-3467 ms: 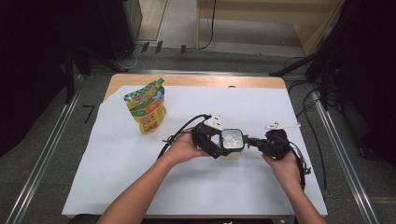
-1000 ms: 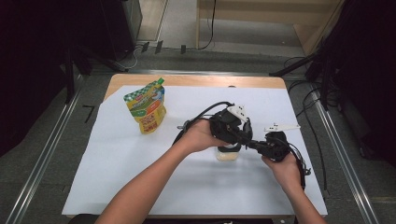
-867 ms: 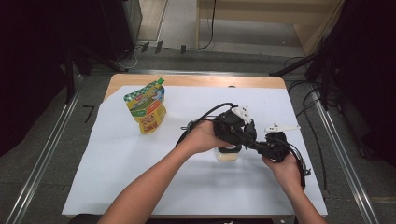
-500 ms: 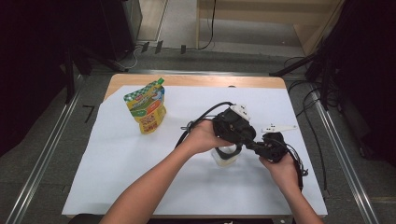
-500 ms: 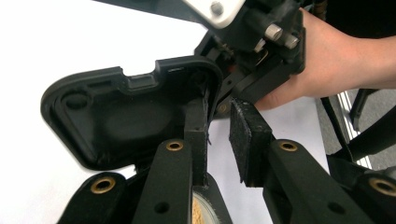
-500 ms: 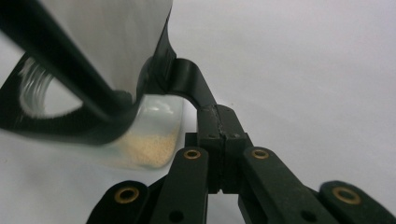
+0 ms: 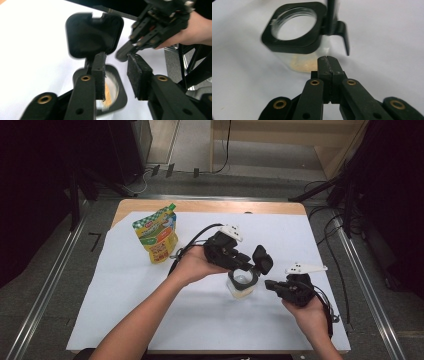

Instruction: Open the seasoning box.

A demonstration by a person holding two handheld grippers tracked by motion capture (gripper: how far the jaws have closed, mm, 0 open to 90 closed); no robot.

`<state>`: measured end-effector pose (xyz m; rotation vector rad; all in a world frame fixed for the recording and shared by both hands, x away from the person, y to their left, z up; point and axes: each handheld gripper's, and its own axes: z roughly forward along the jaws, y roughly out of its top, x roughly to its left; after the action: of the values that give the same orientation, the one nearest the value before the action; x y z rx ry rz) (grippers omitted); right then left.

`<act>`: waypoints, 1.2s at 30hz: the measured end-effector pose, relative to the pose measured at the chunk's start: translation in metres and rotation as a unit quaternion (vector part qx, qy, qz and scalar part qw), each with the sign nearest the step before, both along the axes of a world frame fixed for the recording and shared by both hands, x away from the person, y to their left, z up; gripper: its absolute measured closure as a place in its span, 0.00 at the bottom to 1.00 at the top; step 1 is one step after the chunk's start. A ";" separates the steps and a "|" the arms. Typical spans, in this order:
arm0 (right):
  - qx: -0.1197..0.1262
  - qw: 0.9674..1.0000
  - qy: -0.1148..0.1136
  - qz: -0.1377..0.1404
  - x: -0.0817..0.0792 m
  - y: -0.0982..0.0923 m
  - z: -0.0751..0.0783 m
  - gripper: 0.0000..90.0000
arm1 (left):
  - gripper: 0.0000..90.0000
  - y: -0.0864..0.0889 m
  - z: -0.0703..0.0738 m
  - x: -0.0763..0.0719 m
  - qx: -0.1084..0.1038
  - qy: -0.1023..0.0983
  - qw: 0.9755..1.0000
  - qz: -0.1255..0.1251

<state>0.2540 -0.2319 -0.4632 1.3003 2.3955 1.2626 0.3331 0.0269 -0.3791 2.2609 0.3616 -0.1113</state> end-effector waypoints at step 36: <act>-0.030 0.994 -0.010 0.102 -0.005 0.089 -0.016 1.00 | 0.47 0.178 -0.025 -0.032 -0.019 0.011 0.983 0.182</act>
<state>0.2490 -0.1433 -0.4788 1.0445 2.5843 1.2335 0.3016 0.2046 -0.4041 2.1189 0.7707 0.0473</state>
